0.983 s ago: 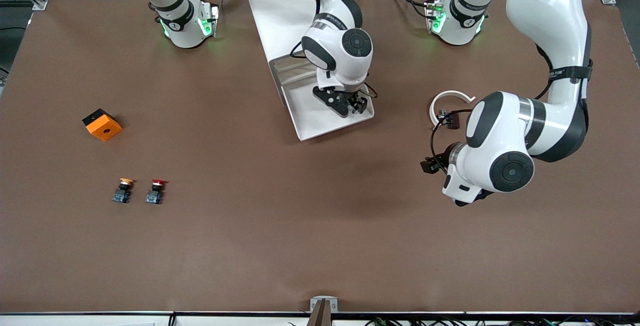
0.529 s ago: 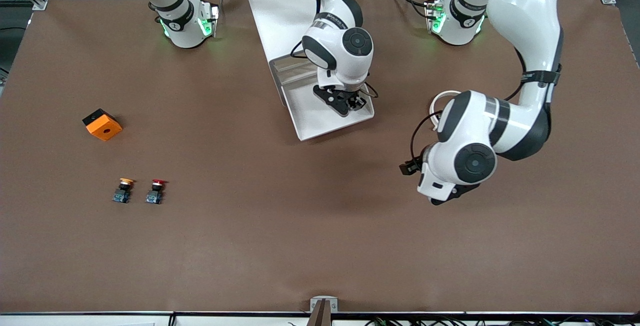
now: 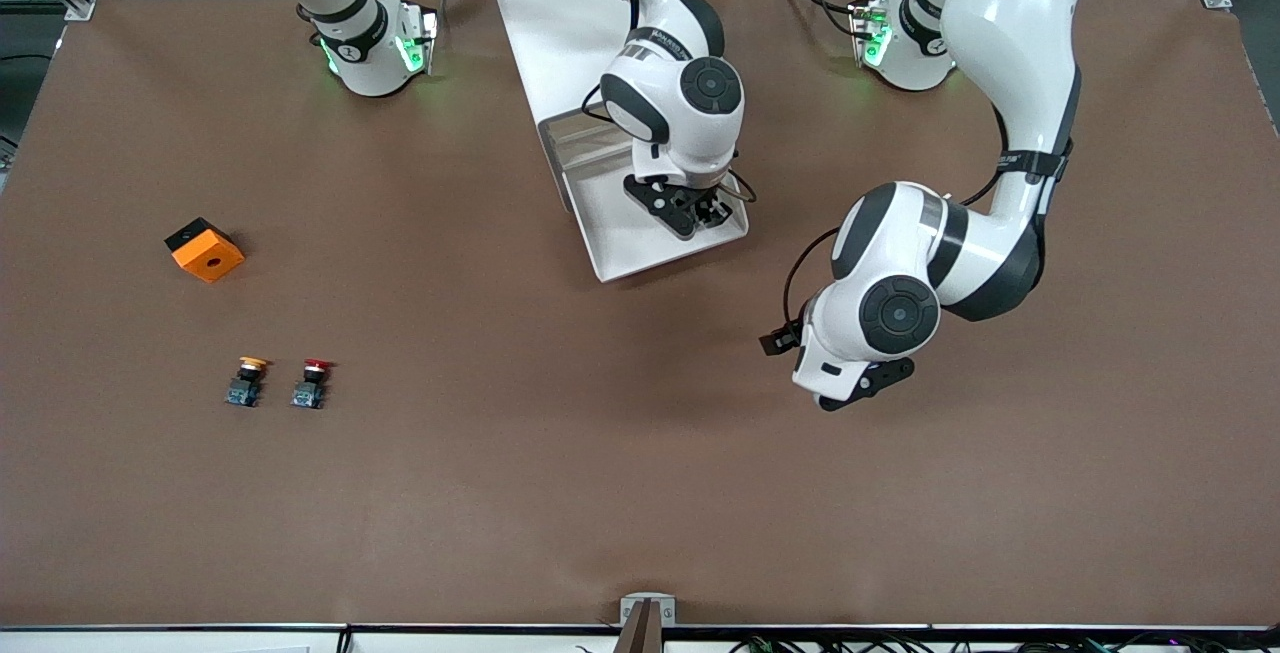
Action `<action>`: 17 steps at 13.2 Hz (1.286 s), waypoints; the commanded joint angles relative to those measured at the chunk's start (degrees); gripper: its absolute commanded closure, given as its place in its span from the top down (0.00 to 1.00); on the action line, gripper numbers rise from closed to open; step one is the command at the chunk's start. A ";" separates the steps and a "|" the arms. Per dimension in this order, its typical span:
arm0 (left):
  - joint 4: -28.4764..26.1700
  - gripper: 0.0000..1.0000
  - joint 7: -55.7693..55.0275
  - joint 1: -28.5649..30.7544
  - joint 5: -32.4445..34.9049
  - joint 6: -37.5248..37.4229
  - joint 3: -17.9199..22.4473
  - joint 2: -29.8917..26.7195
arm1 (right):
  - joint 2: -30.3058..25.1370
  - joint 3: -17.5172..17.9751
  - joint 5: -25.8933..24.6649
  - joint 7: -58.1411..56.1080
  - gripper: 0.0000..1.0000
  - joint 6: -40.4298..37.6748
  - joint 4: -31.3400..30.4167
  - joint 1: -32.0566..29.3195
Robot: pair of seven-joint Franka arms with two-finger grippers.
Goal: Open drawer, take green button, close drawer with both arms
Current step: 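Lift the green button out with the right gripper while the left gripper returns, then push the drawer shut with the left gripper while the right gripper lowers the button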
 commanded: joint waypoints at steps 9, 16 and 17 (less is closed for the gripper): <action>-14.40 1.00 -0.85 -7.39 -1.05 20.55 -4.65 -0.09 | -11.74 0.22 -2.06 -44.55 0.00 -15.82 2.51 -23.54; -18.99 1.00 -7.34 -15.22 -1.05 19.85 -4.82 -1.06 | -10.25 0.22 -3.91 -68.82 0.00 -0.11 -8.21 -37.87; -18.99 1.00 -7.62 -15.83 -1.05 19.59 -4.82 -1.06 | -9.55 0.22 -3.91 -70.59 0.00 1.57 -9.00 -39.37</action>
